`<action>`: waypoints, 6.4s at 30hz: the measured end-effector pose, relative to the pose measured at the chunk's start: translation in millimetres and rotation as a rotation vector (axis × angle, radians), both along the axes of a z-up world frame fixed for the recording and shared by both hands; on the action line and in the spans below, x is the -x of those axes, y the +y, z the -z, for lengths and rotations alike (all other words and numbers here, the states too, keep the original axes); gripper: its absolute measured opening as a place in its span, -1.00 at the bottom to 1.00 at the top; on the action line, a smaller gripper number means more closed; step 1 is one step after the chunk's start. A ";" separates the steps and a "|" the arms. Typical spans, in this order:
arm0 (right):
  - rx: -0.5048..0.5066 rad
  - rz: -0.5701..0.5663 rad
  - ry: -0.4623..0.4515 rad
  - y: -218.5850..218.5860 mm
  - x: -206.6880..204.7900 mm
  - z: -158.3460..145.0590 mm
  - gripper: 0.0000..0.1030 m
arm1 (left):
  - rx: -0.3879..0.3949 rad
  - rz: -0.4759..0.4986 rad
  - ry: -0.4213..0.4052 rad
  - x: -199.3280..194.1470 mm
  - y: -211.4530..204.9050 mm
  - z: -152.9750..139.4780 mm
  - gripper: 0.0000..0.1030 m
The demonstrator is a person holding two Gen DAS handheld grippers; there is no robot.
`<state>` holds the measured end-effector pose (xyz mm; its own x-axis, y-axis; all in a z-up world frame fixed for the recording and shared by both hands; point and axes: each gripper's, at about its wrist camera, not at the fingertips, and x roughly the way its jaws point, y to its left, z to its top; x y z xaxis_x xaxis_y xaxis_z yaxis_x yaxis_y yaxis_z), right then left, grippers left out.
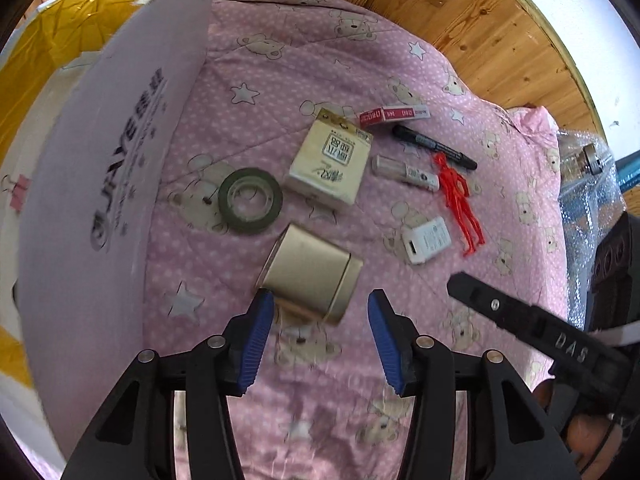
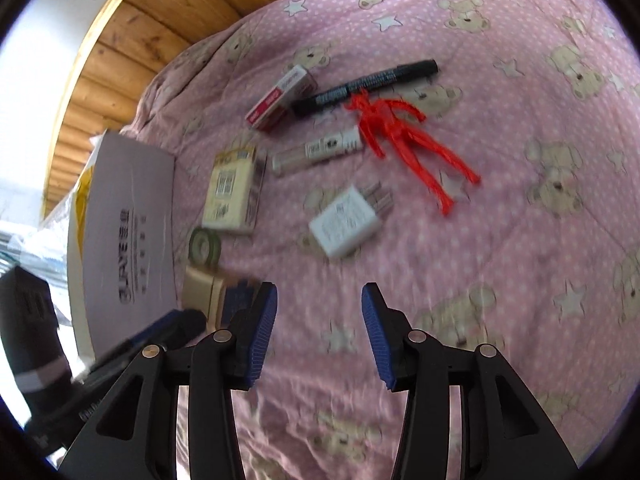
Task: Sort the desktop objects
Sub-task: 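Grasp the gold tin box with the left tool while the right tool grasps the white charger, then lift and carry the tin box and charger over the white box, then open both tools to drop the tin box and charger into the box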
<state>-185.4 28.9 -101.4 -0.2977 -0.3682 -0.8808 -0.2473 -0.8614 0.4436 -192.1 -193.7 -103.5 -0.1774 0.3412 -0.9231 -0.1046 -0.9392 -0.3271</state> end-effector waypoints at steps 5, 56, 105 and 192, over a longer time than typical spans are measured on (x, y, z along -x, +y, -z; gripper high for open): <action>-0.024 -0.004 -0.004 0.3 27.8 14.0 -0.01 | -0.020 -0.021 0.020 15.7 -1.1 5.6 0.22; -0.117 -0.058 -0.061 17.4 10.5 42.5 -0.21 | 0.094 -0.058 -0.053 0.0 1.6 37.8 0.11; -0.129 -0.133 0.054 -9.8 -86.9 -28.1 -0.34 | 0.019 0.025 0.130 -67.9 0.7 -64.4 0.08; -0.140 -0.617 0.255 -298.3 54.8 -100.0 -0.11 | -0.075 -0.492 0.154 14.0 -268.0 -64.8 0.09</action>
